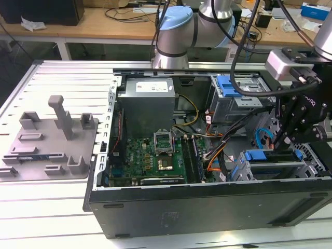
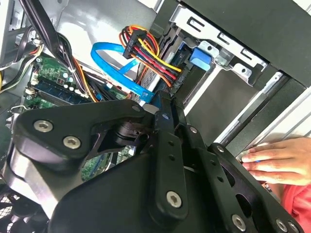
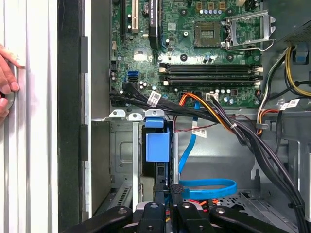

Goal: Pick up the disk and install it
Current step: 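Insert the second disk wire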

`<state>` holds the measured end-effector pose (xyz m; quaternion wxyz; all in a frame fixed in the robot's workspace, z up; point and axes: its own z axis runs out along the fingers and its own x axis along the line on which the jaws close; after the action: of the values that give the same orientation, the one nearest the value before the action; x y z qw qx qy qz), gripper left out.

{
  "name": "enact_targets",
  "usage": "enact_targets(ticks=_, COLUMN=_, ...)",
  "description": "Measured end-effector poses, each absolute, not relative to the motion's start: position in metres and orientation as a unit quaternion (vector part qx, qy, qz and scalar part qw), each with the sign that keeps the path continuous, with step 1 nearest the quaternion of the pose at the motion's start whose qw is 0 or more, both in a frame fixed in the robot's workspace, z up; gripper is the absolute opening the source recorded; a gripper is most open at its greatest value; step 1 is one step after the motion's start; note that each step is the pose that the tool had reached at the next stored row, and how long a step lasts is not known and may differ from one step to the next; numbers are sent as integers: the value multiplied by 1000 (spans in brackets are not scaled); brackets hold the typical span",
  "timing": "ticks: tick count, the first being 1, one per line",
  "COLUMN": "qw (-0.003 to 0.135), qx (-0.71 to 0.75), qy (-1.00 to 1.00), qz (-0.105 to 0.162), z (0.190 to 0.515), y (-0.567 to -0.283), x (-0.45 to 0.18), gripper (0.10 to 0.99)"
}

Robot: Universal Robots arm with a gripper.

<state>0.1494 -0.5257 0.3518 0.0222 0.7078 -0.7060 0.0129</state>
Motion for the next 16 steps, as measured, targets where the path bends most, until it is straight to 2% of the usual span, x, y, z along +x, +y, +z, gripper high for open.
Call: enact_targets(ticks=16, qw=22, qx=708, qy=-706, qz=13, z=344, y=-526, x=151, gripper=161)
